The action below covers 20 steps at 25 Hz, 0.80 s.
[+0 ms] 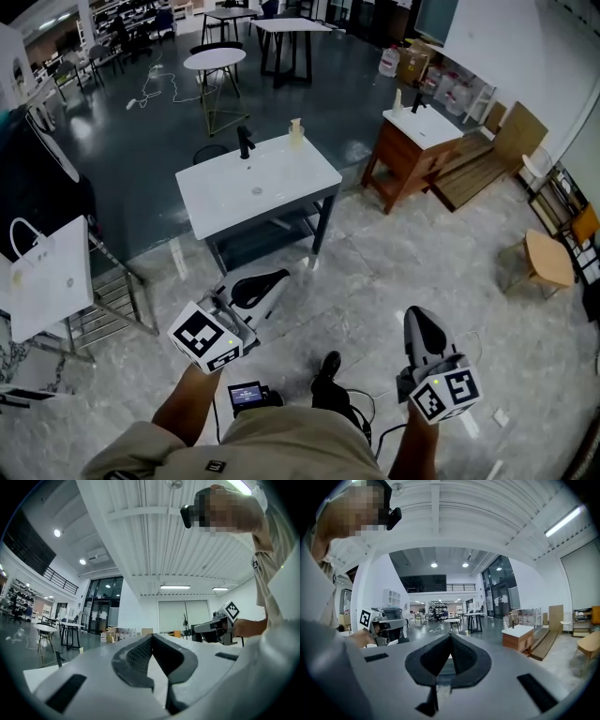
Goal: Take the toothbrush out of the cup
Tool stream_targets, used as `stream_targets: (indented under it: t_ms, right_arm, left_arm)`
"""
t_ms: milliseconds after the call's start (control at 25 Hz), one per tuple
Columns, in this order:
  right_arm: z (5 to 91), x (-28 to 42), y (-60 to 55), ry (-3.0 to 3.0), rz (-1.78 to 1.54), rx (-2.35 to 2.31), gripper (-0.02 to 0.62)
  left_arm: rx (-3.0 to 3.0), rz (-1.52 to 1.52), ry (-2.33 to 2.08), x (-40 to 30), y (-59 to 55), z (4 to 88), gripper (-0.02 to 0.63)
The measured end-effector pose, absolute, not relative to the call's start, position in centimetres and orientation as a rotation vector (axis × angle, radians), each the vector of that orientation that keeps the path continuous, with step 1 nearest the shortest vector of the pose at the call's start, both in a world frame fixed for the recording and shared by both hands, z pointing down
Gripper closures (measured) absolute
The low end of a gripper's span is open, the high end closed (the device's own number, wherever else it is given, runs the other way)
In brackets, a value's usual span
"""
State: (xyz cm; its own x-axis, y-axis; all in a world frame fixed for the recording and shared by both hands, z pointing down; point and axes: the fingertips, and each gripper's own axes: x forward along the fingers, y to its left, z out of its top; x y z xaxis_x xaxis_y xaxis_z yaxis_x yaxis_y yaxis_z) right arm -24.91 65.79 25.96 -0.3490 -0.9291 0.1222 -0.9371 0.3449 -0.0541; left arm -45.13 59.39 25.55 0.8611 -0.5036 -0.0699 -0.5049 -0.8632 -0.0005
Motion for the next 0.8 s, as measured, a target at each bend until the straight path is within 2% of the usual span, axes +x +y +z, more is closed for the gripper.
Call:
stream_targets:
  t_ms: [360, 800]
  right_arm:
    - [28.1, -16.7, 56.2, -2.537, 0.241, 1.75, 0.592]
    - [28.9, -3.7, 41.2, -2.639, 0.283, 1.63, 0.592]
  left_arm:
    - [-3.006, 0.04, 0.844, -37.8, 49.8, 26.8, 0.6]
    - [-2.987, -0.01, 0.92, -23.4, 35.2, 27.4, 0.6]
